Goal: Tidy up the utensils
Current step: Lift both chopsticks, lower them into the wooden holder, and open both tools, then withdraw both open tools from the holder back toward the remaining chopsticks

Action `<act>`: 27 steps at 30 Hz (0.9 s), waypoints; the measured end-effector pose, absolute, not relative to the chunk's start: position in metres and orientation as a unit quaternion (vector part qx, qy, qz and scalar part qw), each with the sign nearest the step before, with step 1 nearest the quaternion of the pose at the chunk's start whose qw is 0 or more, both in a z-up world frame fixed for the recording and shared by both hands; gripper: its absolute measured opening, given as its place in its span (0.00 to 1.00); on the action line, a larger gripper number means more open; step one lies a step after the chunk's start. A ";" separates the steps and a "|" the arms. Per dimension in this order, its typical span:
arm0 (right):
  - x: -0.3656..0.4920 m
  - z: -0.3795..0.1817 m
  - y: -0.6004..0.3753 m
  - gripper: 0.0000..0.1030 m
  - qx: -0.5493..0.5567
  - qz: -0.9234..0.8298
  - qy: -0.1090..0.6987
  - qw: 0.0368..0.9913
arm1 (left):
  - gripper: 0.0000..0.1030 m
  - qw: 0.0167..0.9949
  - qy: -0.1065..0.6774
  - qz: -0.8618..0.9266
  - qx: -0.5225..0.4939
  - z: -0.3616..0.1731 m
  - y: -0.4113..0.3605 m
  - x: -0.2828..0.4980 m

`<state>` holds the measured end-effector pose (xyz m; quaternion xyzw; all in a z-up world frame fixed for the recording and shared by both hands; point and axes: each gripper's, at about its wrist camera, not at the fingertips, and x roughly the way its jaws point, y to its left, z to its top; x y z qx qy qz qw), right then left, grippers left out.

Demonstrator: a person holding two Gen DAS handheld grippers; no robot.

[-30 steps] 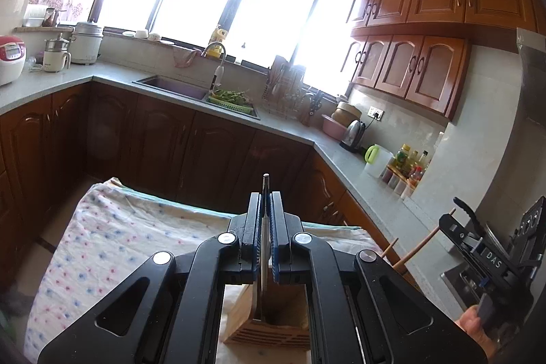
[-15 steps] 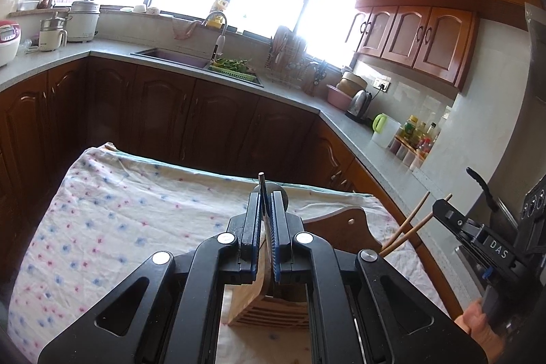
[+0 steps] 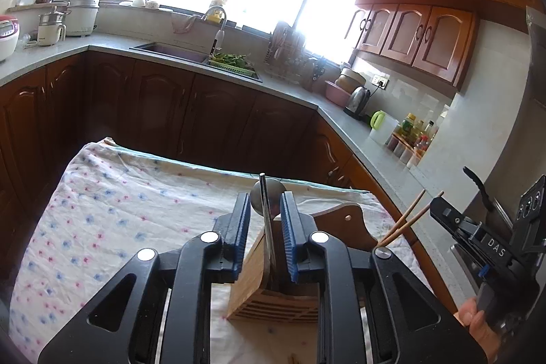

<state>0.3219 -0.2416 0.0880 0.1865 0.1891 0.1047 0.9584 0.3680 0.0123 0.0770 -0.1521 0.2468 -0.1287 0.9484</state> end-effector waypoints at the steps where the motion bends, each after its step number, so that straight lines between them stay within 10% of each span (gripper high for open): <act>1: 0.320 0.089 -0.243 0.28 0.190 0.105 0.186 0.958 | 0.32 0.949 0.246 -0.127 -0.152 0.077 0.013 0.367; 4: 0.314 0.091 -0.247 0.55 0.200 0.109 0.177 0.958 | 0.42 0.949 0.248 -0.122 -0.155 0.077 0.016 0.363; 12: 0.287 0.094 -0.257 0.90 0.217 0.120 0.164 0.955 | 0.78 0.948 0.260 -0.095 -0.155 0.074 0.026 0.334; 27: 0.196 0.056 -0.263 0.99 0.188 0.116 0.232 0.947 | 0.84 0.933 0.325 -0.108 -0.111 0.041 0.016 0.244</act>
